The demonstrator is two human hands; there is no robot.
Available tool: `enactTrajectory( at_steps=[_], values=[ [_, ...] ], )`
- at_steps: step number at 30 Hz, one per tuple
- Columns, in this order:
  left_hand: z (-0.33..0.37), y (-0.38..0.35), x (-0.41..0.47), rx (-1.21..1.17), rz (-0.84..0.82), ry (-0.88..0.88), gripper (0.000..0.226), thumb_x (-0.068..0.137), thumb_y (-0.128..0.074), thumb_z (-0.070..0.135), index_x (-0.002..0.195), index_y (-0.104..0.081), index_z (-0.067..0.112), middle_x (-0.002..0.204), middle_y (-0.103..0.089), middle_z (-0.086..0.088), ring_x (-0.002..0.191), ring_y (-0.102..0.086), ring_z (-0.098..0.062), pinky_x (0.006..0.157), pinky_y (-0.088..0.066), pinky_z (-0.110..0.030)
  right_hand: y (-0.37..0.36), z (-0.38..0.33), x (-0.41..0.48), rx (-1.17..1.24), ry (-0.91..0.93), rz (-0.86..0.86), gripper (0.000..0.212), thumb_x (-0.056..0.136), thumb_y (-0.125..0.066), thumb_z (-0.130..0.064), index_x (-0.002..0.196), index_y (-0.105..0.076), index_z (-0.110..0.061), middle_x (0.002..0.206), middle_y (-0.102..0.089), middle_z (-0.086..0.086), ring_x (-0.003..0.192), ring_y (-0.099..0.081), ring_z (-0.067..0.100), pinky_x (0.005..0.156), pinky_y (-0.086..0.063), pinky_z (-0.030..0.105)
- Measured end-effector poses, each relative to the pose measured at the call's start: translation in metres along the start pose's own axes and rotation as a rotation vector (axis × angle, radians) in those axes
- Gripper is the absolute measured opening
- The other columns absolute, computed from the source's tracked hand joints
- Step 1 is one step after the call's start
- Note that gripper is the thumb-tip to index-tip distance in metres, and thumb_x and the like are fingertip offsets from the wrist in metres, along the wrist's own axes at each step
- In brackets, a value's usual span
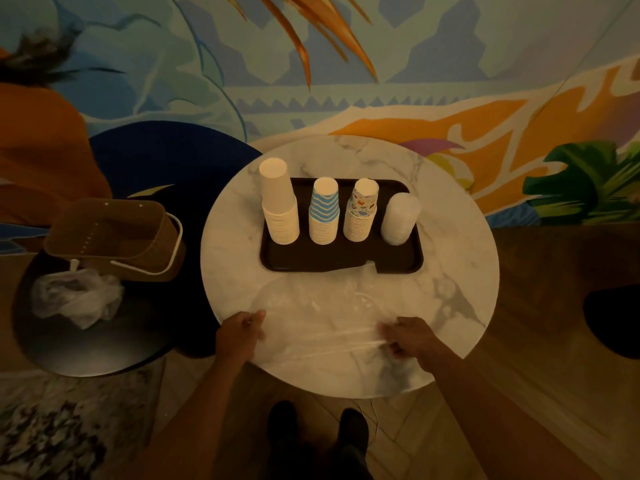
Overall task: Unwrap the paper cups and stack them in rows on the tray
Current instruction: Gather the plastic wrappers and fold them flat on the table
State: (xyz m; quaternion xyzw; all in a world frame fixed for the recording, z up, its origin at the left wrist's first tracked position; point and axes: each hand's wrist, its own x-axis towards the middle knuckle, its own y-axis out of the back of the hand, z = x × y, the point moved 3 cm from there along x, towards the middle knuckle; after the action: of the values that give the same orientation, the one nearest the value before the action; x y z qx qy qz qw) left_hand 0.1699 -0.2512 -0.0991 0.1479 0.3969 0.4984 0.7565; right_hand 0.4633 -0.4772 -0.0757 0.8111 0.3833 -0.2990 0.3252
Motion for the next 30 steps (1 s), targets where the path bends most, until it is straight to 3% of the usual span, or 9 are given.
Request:
enactTrajectory(
  at_steps=[4, 7, 9, 12, 15, 19, 24, 28, 30],
  values=[
    [0.003, 0.008, -0.005, 0.077, 0.221, -0.043, 0.045, 0.083, -0.075, 0.052, 0.117, -0.062, 0.025, 0.114, -0.067, -0.003, 0.108, -0.062, -0.028, 0.087, -0.052, -0.042, 0.004, 0.003, 0.003, -0.121, -0.021, -0.072, 0.039, 0.078, -0.088, -0.021, 0.103, -0.068, 0.001, 0.087, -0.069, 0.01, 0.066, -0.066, 0.02, 0.058, -0.057, 0.031],
    [0.041, -0.005, -0.027, 0.18, 0.402, -0.377, 0.068, 0.078, -0.08, 0.046, 0.135, -0.053, 0.022, 0.136, -0.055, -0.009, 0.123, -0.051, -0.029, 0.098, -0.046, -0.048, 0.003, -0.001, 0.003, -0.186, 0.004, -0.141, 0.067, 0.064, -0.097, -0.035, 0.115, -0.064, -0.007, 0.103, -0.068, 0.006, 0.079, -0.069, 0.019, 0.061, -0.058, 0.027],
    [0.067, -0.03, -0.041, 0.288, 0.287, -0.611, 0.082, 0.078, -0.076, 0.05, 0.149, -0.043, 0.025, 0.154, -0.043, -0.007, 0.14, -0.04, -0.025, 0.11, -0.036, -0.047, 0.001, -0.005, 0.004, -0.17, 0.021, -0.159, 0.097, 0.059, -0.096, -0.048, 0.138, -0.055, -0.01, 0.117, -0.065, 0.003, 0.094, -0.068, 0.019, 0.066, -0.057, 0.028],
    [0.083, -0.081, -0.05, 0.598, -0.012, -0.77, 0.1, 0.079, -0.061, 0.066, 0.161, -0.014, 0.034, 0.171, -0.001, -0.006, 0.157, -0.001, -0.025, 0.126, -0.014, -0.048, -0.001, -0.011, 0.007, -0.146, 0.065, -0.086, 0.089, 0.068, -0.086, -0.061, 0.137, -0.055, -0.014, 0.12, -0.065, 0.001, 0.102, -0.067, 0.02, 0.081, -0.057, 0.032],
    [0.078, -0.115, -0.044, 0.832, -0.218, -0.673, 0.119, 0.074, -0.056, 0.081, 0.161, 0.009, 0.032, 0.165, 0.029, -0.012, 0.154, 0.024, -0.031, 0.125, 0.002, -0.057, 0.0, -0.009, 0.014, -0.15, 0.109, -0.012, 0.057, 0.082, -0.079, -0.053, 0.116, -0.067, -0.01, 0.112, -0.071, 0.004, 0.095, -0.068, 0.018, 0.086, -0.059, 0.035],
    [0.07, -0.124, -0.03, 0.887, -0.337, -0.465, 0.149, 0.05, -0.05, 0.102, 0.156, 0.027, 0.031, 0.157, 0.044, -0.014, 0.145, 0.041, -0.034, 0.118, 0.014, -0.066, 0.014, 0.005, 0.014, -0.088, 0.083, 0.032, 0.039, 0.087, -0.077, -0.046, 0.096, -0.071, -0.009, 0.094, -0.072, 0.004, 0.081, -0.067, 0.014, 0.063, -0.055, 0.024],
    [0.068, -0.116, -0.023, 0.858, -0.339, -0.419, 0.162, 0.035, -0.05, 0.107, 0.152, 0.034, 0.034, 0.155, 0.047, -0.011, 0.143, 0.044, -0.033, 0.115, 0.014, -0.07, 0.04, 0.026, 0.018, -0.073, 0.008, 0.091, 0.051, 0.083, -0.082, -0.044, 0.092, -0.073, 0.006, 0.064, -0.064, 0.007, 0.055, -0.056, 0.015, 0.047, -0.048, 0.024],
    [0.068, -0.114, -0.021, 0.854, -0.323, -0.403, 0.166, 0.03, -0.052, 0.107, 0.151, 0.036, 0.034, 0.157, 0.045, -0.012, 0.144, 0.041, -0.035, 0.115, 0.01, -0.072, 0.051, 0.026, 0.025, -0.248, 0.077, 0.194, 0.037, 0.079, -0.085, -0.047, 0.086, -0.071, -0.013, 0.077, -0.072, -0.001, 0.068, -0.065, 0.016, 0.068, -0.056, 0.034],
    [0.07, -0.114, -0.021, 0.85, -0.323, -0.397, 0.167, 0.031, -0.055, 0.106, 0.151, 0.035, 0.034, 0.157, 0.045, -0.013, 0.144, 0.041, -0.036, 0.115, 0.009, -0.072, 0.052, 0.012, 0.02, -0.273, 0.265, 0.307, 0.031, 0.076, -0.088, -0.04, 0.089, -0.063, -0.026, 0.09, -0.069, -0.007, 0.08, -0.065, 0.013, 0.076, -0.054, 0.032]
  ],
)
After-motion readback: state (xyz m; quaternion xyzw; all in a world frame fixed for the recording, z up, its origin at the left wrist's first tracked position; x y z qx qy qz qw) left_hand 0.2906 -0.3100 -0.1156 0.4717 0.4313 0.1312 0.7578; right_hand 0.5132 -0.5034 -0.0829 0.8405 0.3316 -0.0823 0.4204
